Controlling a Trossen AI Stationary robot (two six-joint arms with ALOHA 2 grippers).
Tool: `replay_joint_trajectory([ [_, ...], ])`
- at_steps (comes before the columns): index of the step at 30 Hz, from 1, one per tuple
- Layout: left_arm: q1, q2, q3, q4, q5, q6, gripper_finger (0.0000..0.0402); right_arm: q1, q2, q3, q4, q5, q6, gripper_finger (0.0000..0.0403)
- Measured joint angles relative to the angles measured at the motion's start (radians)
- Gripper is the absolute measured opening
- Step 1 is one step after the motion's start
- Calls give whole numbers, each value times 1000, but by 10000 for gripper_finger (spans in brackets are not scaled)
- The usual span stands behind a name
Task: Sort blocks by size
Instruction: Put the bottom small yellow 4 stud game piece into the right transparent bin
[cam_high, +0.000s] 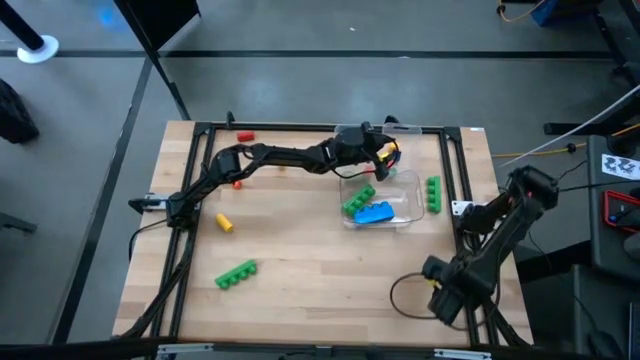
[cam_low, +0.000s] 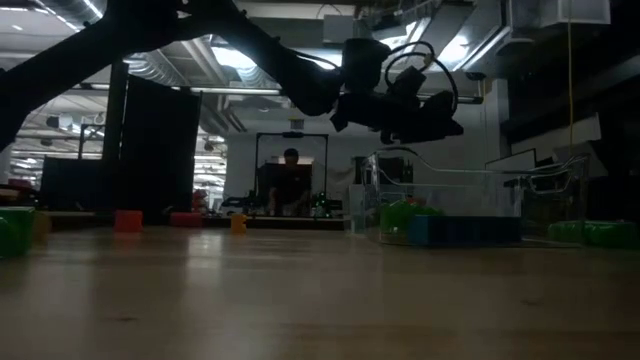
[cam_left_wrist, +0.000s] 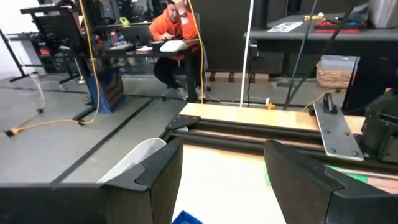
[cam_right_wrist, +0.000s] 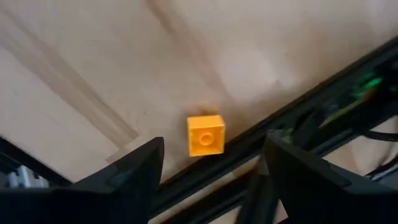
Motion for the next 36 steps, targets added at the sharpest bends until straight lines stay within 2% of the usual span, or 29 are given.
replay_joint_trajectory([
  [5, -4, 0, 0, 3, 0, -4, 210, 37, 64, 0, 72, -2, 0, 280],
  [14, -22, 0, 0, -1, 0, -4, 210, 51, 76, -58, 86, 4, -12, 280],
  [23, -27, 0, 0, -16, 0, 25, 210, 50, 76, -184, 241, -59, -40, 280],
  [31, -27, 0, 0, -17, 0, 26, 210, 50, 76, -244, 274, -104, -40, 280],
  [36, -26, 0, 0, -17, 0, 26, 210, 50, 73, -296, 385, -158, -39, 280],
])
